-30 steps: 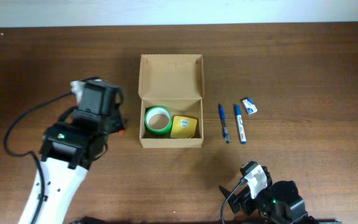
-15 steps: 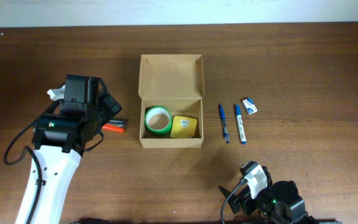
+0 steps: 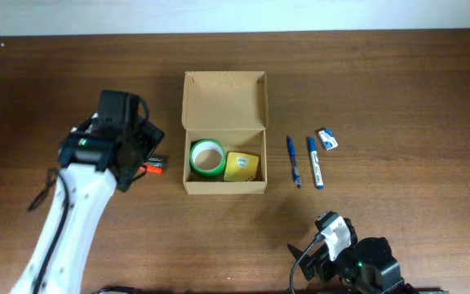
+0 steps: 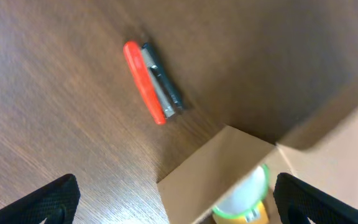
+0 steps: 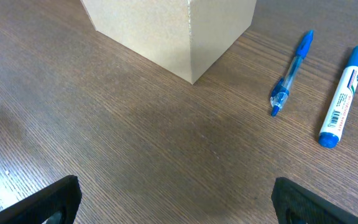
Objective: Pack container
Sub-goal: 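Lift the left gripper out of the box and move over the red stapler, then lower the left gripper and grasp the red stapler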
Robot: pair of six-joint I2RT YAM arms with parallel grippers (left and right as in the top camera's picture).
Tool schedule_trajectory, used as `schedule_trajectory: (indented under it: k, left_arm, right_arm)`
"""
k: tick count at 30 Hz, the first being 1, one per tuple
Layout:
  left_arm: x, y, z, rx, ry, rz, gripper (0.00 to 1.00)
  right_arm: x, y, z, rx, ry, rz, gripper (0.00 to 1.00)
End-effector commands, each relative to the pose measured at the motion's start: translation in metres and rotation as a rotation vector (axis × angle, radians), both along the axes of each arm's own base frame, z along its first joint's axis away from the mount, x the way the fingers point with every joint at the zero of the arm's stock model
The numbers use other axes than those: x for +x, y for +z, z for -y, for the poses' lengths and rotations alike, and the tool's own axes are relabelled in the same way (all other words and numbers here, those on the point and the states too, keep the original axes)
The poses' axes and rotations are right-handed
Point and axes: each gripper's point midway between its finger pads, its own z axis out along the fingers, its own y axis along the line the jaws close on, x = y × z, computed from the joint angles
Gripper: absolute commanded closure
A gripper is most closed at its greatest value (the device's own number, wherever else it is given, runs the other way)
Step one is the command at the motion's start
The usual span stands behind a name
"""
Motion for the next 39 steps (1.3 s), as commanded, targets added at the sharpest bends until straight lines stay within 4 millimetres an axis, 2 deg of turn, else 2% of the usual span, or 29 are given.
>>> schedule_trajectory:
  k: [1,8,11,18,26,34,39]
  left_arm:
    - [0.006,-0.025,0.002,-0.042,0.101,-0.075,0.0]
    - [0.024,-0.066,-0.006,-0.137,0.16,-0.159,0.0]
    - [0.027,-0.081,-0.012,-0.136,0.182,-0.192,0.0]
    - [0.035,-0.112,-0.013,-0.131,0.199,-0.237,0.0]
    - [0.045,-0.131,-0.011,-0.156,0.239,-0.242,0.02]
    - [0.051,-0.144,-0.008,-0.175,0.254,-0.245,0.05]
    - [0.05,-0.145,-0.009,-0.168,0.26,-0.246,0.08]
  right_arm:
    - [-0.001,0.0,-0.002,0.011,0.007,0.001,0.01]
    - [-0.001,0.0,-0.002,0.011,0.007,0.001,0.01]
    - [-0.001,0.0,-0.002,0.011,0.007,0.001,0.01]
    - [-0.001,0.0,-0.002,0.011,0.007,0.001,0.01]
    - [-0.001,0.0,-0.002,0.011,0.007,0.001,0.01]
    - [-0.001,0.0,-0.002,0.011,0.007,0.001,0.01]
    - [-0.001,0.0,-0.002,0.011,0.007,0.001,0.01]
